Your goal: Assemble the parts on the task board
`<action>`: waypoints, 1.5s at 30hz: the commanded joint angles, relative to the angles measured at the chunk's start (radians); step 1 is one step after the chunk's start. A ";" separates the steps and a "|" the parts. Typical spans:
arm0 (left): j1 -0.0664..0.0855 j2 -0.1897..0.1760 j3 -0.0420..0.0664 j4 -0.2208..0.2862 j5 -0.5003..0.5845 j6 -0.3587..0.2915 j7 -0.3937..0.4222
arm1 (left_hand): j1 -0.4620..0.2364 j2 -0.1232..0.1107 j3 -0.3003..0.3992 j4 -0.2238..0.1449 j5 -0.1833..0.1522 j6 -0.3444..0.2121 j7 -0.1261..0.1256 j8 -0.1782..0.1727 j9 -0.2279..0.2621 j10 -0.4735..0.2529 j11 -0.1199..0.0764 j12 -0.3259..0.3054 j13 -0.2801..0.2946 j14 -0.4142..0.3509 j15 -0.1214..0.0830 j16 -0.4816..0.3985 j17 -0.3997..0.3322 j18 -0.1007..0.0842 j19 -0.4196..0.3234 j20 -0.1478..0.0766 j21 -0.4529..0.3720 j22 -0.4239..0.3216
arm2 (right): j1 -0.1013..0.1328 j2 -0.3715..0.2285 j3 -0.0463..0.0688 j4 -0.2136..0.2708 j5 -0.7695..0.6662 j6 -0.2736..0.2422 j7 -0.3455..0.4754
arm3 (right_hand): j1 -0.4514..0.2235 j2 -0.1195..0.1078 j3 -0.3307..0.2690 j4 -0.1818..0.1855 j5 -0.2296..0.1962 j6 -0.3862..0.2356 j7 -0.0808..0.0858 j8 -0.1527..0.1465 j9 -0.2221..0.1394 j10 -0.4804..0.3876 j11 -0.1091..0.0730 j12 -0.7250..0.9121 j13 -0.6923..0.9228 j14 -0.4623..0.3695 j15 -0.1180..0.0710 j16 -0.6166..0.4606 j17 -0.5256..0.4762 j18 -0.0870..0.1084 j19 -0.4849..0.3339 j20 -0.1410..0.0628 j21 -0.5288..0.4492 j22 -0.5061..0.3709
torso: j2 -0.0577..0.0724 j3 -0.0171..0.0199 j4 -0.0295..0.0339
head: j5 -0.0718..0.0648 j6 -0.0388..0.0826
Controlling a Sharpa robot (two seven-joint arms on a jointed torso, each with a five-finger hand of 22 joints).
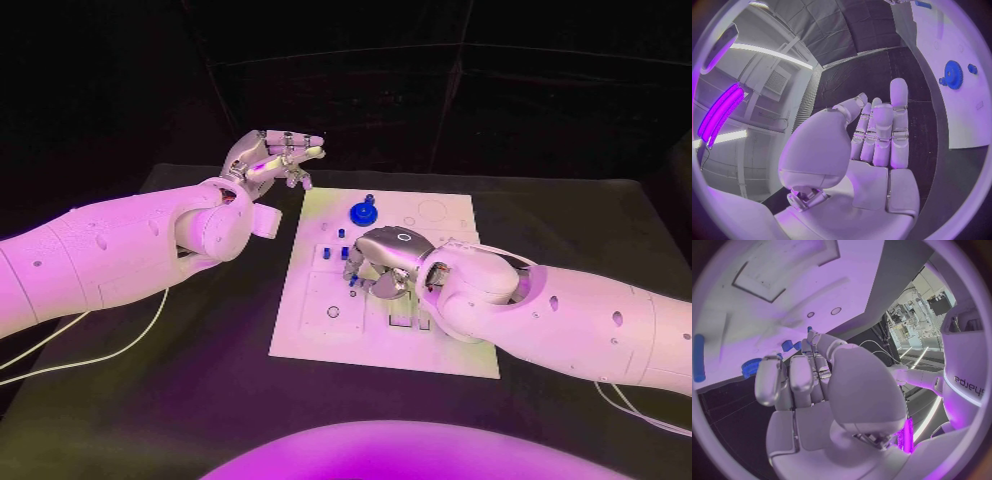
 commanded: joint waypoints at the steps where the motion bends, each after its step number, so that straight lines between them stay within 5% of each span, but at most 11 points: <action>1: 0.001 0.002 0.001 -0.001 0.004 0.012 0.003 | 0.008 0.002 -0.004 -0.004 -0.003 -0.008 0.000 0.007 -0.001 -0.006 -0.001 0.004 -0.002 -0.007 -0.002 -0.003 -0.001 0.013 -0.005 0.002 -0.007 -0.001 | -0.001 0.002 0.000 0.001 -0.011 0.033 0.008 | -0.004 0.004 0.006 -0.002 0.002 0.003 0.004 -0.004 -0.001 0.017 -0.013 0.000 0.002 0.028 -0.001 0.004 -0.001 -0.006 0.003 0.000 0.004 -0.001 | 0.000 -0.0002 -0.0001 | 0.001 -0.003; 39: 0.002 0.001 0.001 0.001 0.004 0.015 0.000 | 0.008 0.002 -0.004 -0.004 -0.003 -0.009 0.000 0.007 -0.001 -0.007 -0.001 0.004 -0.002 -0.008 -0.001 -0.003 -0.001 0.013 -0.006 0.002 -0.008 -0.002 | -0.014 0.013 -0.002 -0.012 -0.046 0.077 -0.013 | -0.010 0.004 0.006 -0.002 0.002 0.003 0.004 -0.004 -0.001 0.017 -0.012 -0.001 0.002 0.027 0.000 0.005 -0.002 -0.006 0.003 0.001 0.005 0.000 | 0.000 0.0002 0.0001 | 0.006 -0.022; 45: 0.002 0.002 0.001 0.001 0.004 0.016 0.000 | 0.008 0.002 -0.004 -0.004 -0.003 -0.009 0.000 0.007 -0.001 -0.007 -0.001 0.004 -0.002 -0.008 -0.001 -0.003 -0.001 0.013 -0.006 0.002 -0.008 -0.002 | -0.015 0.017 -0.015 -0.011 -0.061 0.098 -0.023 | -0.021 0.001 0.003 -0.003 0.001 0.000 0.005 -0.005 -0.001 0.013 -0.012 -0.003 0.002 0.027 0.001 0.006 -0.004 -0.006 0.001 0.002 0.005 0.000 | 0.000 -0.0001 0.0002 | 0.007 -0.025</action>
